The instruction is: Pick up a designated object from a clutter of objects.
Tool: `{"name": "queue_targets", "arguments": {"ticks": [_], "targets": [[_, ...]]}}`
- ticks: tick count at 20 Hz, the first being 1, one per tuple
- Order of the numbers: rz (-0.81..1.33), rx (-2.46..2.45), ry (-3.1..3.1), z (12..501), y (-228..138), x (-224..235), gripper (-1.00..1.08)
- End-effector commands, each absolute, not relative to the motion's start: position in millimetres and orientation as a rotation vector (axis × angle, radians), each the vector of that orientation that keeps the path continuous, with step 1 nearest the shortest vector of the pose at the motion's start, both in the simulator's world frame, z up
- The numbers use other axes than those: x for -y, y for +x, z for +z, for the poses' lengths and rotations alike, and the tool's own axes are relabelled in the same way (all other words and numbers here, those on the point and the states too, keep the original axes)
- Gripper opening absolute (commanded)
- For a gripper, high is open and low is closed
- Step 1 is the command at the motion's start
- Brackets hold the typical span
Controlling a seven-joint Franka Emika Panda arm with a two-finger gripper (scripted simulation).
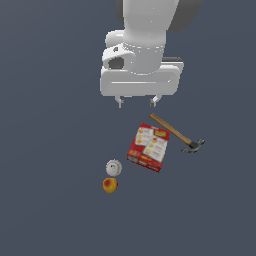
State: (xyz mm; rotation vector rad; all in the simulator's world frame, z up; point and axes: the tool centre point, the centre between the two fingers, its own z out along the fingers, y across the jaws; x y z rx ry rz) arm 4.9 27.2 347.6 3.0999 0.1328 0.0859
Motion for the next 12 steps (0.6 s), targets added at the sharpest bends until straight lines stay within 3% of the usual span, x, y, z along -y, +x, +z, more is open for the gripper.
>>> {"name": "queue_targets", "arguments": {"ticks": [1, 12], "targets": [[0.086, -0.133, 3.100, 348, 5, -27, 1.00], [0.085, -0.054, 3.090, 352, 1, 10, 1.00]]}}
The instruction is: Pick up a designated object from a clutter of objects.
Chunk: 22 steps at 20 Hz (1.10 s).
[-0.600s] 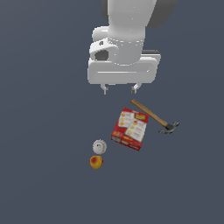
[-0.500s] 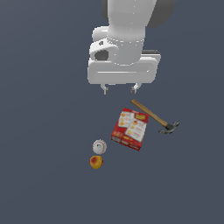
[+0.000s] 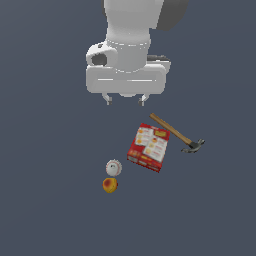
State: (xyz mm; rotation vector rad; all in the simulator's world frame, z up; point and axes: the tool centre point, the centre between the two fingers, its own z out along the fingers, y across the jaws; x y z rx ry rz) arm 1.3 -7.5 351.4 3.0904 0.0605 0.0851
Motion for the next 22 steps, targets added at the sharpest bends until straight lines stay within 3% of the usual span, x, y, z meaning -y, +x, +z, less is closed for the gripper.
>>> {"name": "queue_targets", "arguments": {"ticks": [1, 12, 22], "targets": [[0.085, -0.055, 3.090, 352, 1, 9, 1.00], [0.069, -0.186, 3.073, 332, 12, 14, 1.00], [0.027, -0.510, 3.020, 280, 38, 29, 1.00]]}}
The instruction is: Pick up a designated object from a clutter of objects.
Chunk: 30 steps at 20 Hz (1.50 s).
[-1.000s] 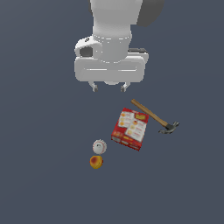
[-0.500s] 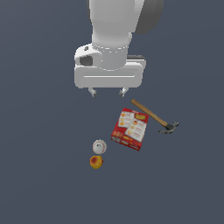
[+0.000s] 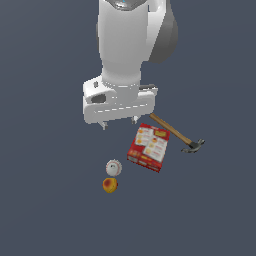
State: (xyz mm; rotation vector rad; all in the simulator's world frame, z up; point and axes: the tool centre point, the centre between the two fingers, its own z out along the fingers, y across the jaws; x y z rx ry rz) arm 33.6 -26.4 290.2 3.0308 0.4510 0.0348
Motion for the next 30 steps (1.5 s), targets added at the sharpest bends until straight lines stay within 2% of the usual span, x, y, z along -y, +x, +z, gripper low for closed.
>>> {"name": "queue_targets", "arguments": {"ticks": [1, 20, 30], "targets": [[0.022, -0.550, 3.012, 274, 40, 31, 1.00], [-0.020, -1.286, 2.830, 143, 75, 58, 1.00], [-0.004, -1.499, 2.756, 104, 79, 63, 1.00]]}}
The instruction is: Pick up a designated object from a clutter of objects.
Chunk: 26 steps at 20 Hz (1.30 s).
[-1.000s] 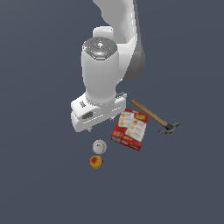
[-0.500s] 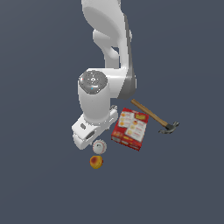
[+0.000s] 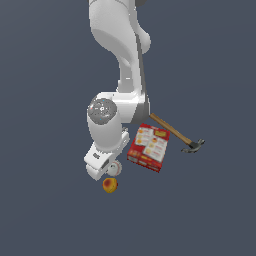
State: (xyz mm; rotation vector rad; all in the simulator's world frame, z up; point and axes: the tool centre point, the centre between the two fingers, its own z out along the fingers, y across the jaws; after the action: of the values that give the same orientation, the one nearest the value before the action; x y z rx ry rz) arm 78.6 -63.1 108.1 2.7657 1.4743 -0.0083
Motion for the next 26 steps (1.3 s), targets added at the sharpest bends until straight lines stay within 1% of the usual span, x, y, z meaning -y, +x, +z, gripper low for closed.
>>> {"name": "queue_targets", "arguments": {"ticks": [1, 10, 19, 24, 25, 26], "targets": [[-0.003, -1.509, 2.752, 102, 80, 64, 1.00], [-0.002, -1.526, 2.746, 95, 79, 64, 1.00], [-0.001, -1.533, 2.742, 55, 79, 64, 1.00], [-0.001, -1.533, 2.742, 48, 80, 64, 1.00], [-0.001, -1.533, 2.742, 48, 80, 64, -1.00], [-0.001, -1.533, 2.742, 48, 80, 64, -1.00]]}}
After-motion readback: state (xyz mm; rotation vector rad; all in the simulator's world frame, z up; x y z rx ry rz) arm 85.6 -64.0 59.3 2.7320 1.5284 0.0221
